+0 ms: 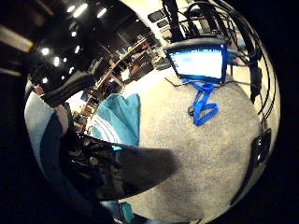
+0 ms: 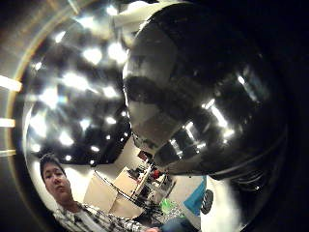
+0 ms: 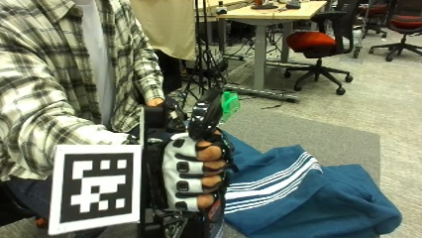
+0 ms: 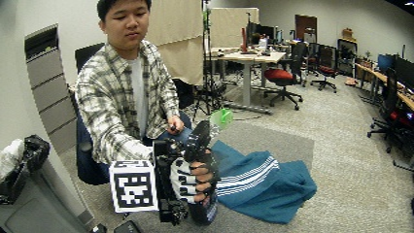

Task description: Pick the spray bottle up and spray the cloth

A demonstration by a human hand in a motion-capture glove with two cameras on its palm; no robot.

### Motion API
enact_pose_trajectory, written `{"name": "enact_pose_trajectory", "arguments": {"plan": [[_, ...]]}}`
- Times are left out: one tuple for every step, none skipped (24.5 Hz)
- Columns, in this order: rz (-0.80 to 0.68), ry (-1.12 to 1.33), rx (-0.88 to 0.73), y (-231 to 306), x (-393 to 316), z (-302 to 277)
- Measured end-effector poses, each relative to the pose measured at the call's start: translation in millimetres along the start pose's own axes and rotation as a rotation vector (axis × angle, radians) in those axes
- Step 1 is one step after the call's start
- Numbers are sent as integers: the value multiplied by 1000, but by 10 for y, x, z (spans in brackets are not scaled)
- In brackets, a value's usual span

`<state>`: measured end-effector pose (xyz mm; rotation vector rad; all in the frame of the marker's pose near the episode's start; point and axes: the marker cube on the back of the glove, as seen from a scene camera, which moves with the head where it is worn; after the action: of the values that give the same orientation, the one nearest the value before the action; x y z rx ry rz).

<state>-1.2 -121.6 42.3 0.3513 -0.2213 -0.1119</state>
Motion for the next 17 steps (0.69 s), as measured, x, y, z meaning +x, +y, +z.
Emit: {"name": "enact_pose_trajectory", "arguments": {"plan": [[-49,62,-44,189,-159,-66],[-83,102,-70,265,-244,-88],[-109,130,-86,288,-289,-92],[-129,150,-99,290,-319,-95],[-144,166,-109,285,-343,-101],[-156,179,-118,277,-365,-110],[-166,190,-124,266,-388,-121],[-176,200,-129,254,-414,-133],[-186,211,-131,238,-443,-144],[-197,223,-133,220,-476,-155],[-211,235,-133,199,-512,-165],[-226,248,-136,177,-548,-176],[-243,262,-142,156,-583,-186],[-261,276,-152,138,-616,-196],[-278,291,-166,123,-648,-204],[-295,305,-180,111,-679,-209],[-311,319,-191,103,-711,-208]]}}
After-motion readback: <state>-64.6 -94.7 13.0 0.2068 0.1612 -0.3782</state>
